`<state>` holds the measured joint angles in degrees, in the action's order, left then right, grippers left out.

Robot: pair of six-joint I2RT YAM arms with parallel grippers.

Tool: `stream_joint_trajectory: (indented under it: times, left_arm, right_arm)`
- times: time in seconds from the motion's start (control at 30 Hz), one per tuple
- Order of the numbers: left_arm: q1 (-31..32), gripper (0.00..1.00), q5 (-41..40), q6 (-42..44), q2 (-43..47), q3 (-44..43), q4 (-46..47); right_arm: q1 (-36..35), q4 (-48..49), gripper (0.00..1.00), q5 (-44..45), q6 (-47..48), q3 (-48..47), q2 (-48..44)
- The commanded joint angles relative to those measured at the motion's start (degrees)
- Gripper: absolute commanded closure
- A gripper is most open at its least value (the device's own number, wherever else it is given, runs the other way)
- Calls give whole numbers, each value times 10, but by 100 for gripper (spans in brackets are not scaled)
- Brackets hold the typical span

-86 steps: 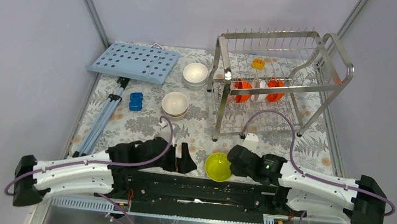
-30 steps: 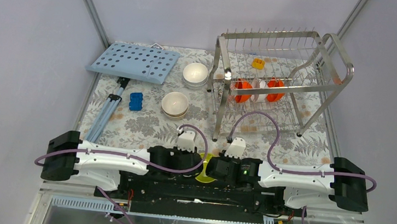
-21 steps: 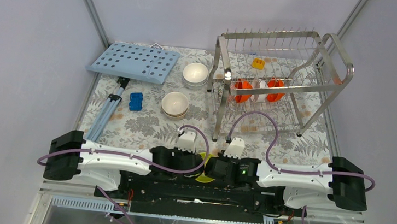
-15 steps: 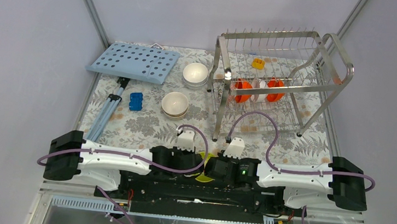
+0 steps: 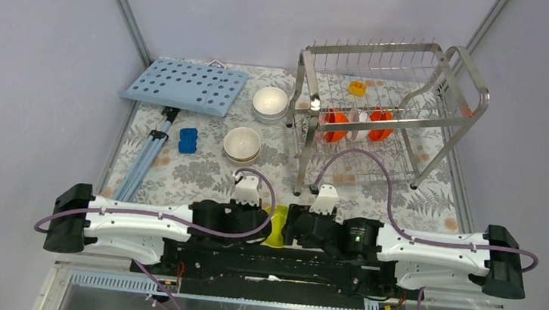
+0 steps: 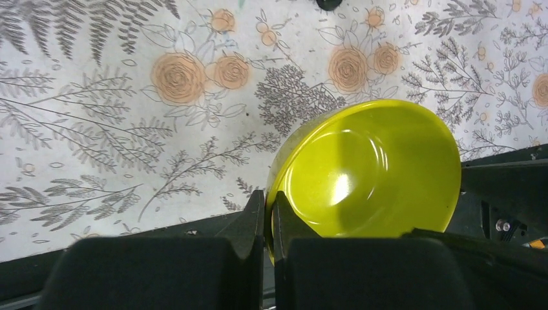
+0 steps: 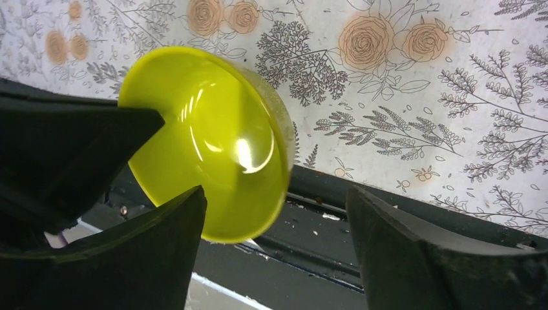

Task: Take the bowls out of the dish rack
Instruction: Place the bowl at the center of the board.

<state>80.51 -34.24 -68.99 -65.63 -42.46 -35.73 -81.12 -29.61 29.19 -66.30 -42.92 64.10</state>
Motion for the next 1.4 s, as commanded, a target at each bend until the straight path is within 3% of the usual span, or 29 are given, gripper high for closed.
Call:
stream_joint_trajectory:
  times: [0.0,0.13,0.27,0.47,0.63,0.97,1.1,1.37]
  left_arm:
    - [-9,100,-47,0,36,-15,-32]
    - [-25,100,-50,-4,78,-5,-53]
    - [-68,100,-42,2,142,19,-73]
    - [-211,100,47,59,213,86,-17]
    - [-351,100,112,111,193,102,28]
    - [-520,100,144,117,103,90,50]
    - [-562,100,139,95,105,102,48]
    - [-578,100,91,52,103,116,30]
  right_arm:
    - [-5,-48,9,-11,44,-28,-39]
    - [-5,-69,5,-9,58,-4,-99]
    - [-5,-43,0,10,42,59,-235]
    - [-5,-35,0,51,47,125,-366]
    - [-5,-14,0,81,59,145,-342]
    - [-6,-22,0,124,46,136,-244]
    - [-5,-55,0,148,20,140,-270]
    - [-5,-142,1,198,-9,129,-314]
